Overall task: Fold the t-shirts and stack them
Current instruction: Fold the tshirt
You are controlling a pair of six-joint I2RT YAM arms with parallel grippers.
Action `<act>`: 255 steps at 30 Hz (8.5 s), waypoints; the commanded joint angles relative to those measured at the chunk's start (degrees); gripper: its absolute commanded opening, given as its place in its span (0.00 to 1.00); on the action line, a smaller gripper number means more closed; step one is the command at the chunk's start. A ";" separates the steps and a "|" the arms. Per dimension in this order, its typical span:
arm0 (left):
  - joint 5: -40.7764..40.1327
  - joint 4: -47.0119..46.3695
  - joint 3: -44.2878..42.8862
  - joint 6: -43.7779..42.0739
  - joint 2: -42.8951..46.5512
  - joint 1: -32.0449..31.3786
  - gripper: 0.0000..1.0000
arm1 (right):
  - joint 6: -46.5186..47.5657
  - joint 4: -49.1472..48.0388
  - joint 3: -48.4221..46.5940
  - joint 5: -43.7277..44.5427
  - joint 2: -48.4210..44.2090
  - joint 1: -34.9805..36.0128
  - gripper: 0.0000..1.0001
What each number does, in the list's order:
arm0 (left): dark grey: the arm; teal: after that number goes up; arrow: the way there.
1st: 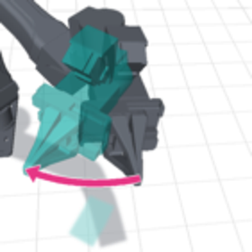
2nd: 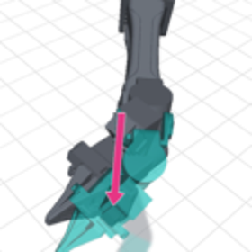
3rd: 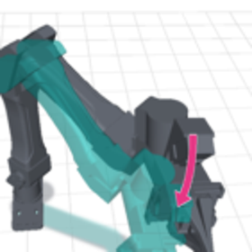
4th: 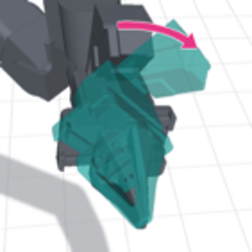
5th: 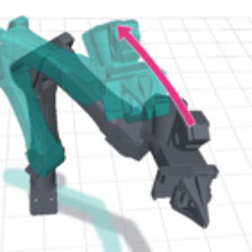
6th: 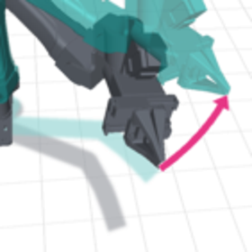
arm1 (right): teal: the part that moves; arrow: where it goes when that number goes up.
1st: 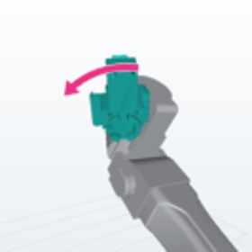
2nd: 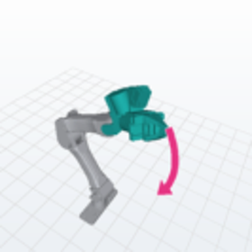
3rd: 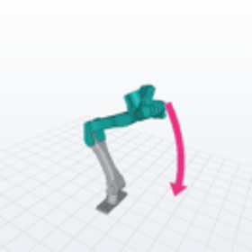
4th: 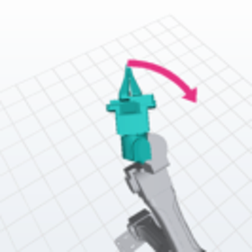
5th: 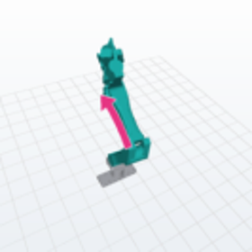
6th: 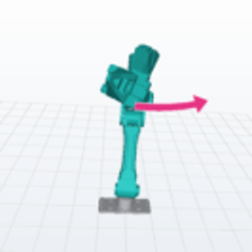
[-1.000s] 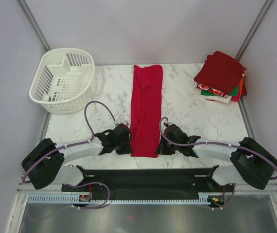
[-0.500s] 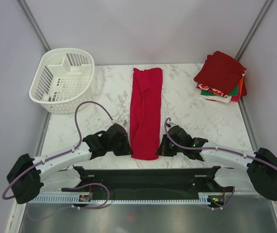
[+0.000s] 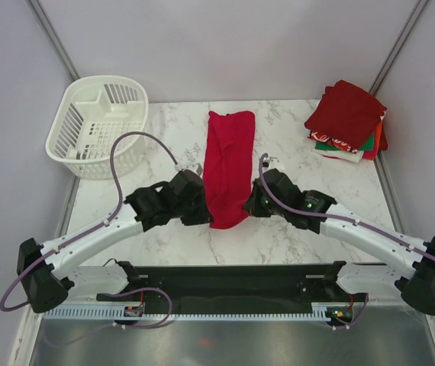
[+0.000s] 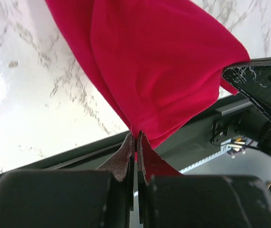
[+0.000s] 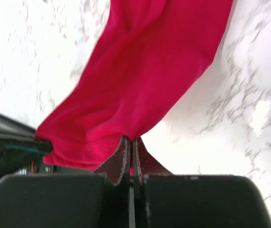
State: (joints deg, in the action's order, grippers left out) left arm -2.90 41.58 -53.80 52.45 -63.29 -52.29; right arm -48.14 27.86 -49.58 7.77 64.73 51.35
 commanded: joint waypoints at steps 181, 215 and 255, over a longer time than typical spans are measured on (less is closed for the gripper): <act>11.60 -16.54 10.73 -4.37 -11.52 10.90 0.02 | 5.87 -12.92 12.67 -28.88 1.12 -17.87 0.00; 20.21 3.77 -41.80 -20.98 -45.86 29.35 0.08 | 12.63 -3.86 -25.82 -14.54 27.45 -24.80 0.00; 21.44 0.08 -68.98 -37.85 -69.77 31.37 0.84 | 20.89 -8.61 -15.66 -14.89 23.02 -32.02 0.76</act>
State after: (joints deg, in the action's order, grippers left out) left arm 18.57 44.05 -120.18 19.51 -128.88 -22.35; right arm -29.04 21.61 -68.88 -9.28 98.28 19.53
